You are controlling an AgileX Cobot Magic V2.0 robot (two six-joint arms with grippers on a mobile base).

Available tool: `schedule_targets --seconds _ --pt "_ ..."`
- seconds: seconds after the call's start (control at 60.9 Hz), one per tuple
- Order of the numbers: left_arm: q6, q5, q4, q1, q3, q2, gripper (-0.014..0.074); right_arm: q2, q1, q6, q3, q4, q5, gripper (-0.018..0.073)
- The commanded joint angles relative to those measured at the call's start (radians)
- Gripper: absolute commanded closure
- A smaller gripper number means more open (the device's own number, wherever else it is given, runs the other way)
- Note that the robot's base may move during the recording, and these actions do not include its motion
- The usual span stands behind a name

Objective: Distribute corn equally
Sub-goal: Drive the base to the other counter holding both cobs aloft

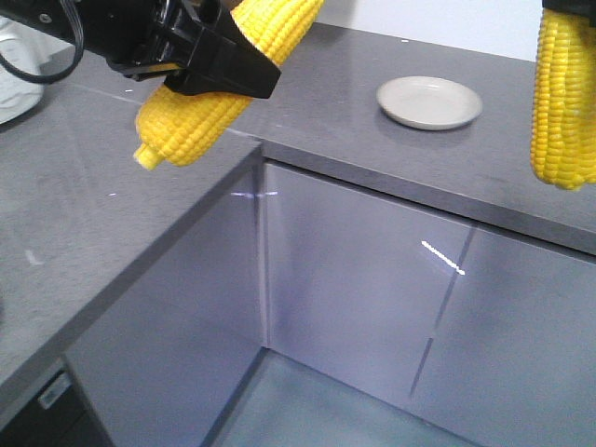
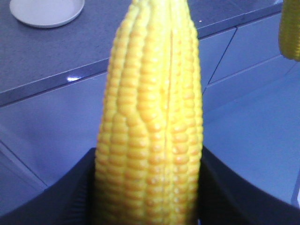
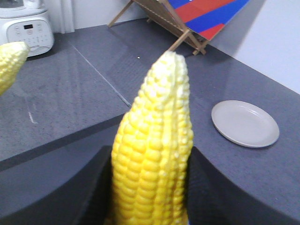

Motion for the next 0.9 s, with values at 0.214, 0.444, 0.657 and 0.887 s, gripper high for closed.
schedule_targets --seconds 0.214,0.444,0.657,0.887 --pt "-0.007 -0.056 -0.038 0.0 -0.027 -0.034 0.0602 -0.016 -0.004 -0.003 -0.028 0.011 -0.074 0.0564" --pt "-0.007 -0.056 -0.038 0.0 -0.027 -0.034 0.0602 -0.016 -0.004 -0.003 -0.028 0.011 -0.074 0.0564" --pt "-0.007 -0.057 -0.038 0.0 -0.027 -0.034 0.0602 -0.016 -0.004 -0.003 -0.028 0.011 -0.074 0.0564" --pt "-0.007 -0.057 -0.038 0.0 -0.027 -0.034 0.0602 -0.016 -0.004 -0.003 -0.028 0.011 -0.074 0.0564"
